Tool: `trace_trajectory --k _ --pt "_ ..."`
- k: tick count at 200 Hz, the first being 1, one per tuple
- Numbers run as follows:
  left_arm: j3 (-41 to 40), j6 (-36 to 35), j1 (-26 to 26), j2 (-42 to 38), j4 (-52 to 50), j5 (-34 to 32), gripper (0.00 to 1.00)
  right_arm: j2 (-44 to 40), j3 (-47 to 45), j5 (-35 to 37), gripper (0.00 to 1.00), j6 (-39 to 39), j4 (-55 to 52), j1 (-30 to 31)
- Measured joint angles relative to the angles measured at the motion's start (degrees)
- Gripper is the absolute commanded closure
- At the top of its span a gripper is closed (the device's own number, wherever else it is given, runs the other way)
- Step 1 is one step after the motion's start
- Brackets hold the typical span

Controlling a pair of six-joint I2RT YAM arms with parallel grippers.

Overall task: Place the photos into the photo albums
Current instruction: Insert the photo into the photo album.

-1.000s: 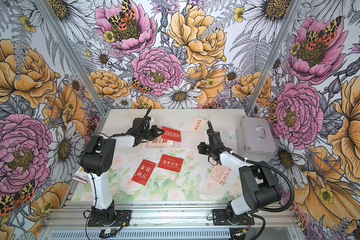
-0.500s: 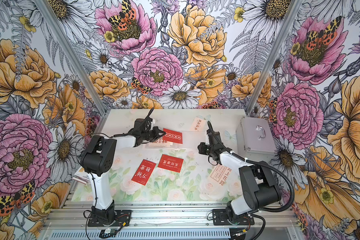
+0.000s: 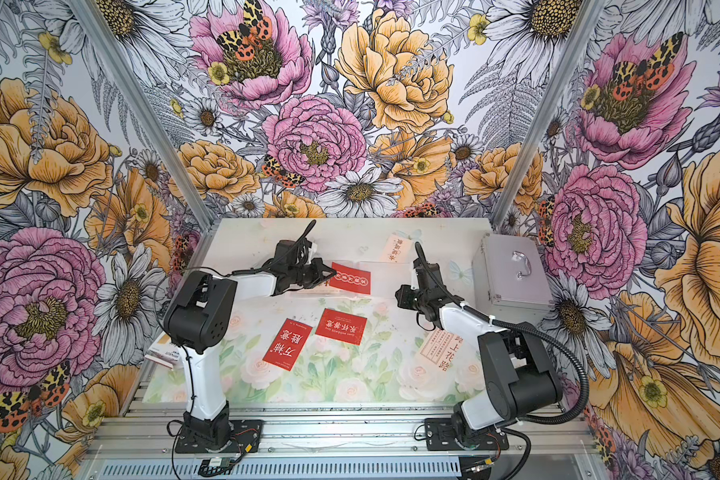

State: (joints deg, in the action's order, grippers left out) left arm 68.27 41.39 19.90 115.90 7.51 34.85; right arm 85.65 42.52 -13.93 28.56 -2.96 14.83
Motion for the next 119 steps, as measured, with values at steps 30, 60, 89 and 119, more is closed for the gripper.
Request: trace_trajectory --k 30,60,89,119 --pt "0.74 0.04 1.44 0.00 -0.22 -1.90 0.98 0.11 0.00 -0.02 0.72 0.00 0.00 0.00" --pt "1.27 0.28 3.23 0.02 -0.52 -5.20 0.96 0.37 0.00 -0.04 0.72 0.00 -0.17 0.00" --pt "3.76 0.66 4.79 1.53 -0.85 -6.78 0.93 0.37 0.00 -0.22 0.72 0.00 -0.20 0.00" --pt "4.85 1.09 5.55 3.41 -0.94 -7.82 0.91 0.37 0.00 -0.22 0.72 0.02 -0.22 0.00"
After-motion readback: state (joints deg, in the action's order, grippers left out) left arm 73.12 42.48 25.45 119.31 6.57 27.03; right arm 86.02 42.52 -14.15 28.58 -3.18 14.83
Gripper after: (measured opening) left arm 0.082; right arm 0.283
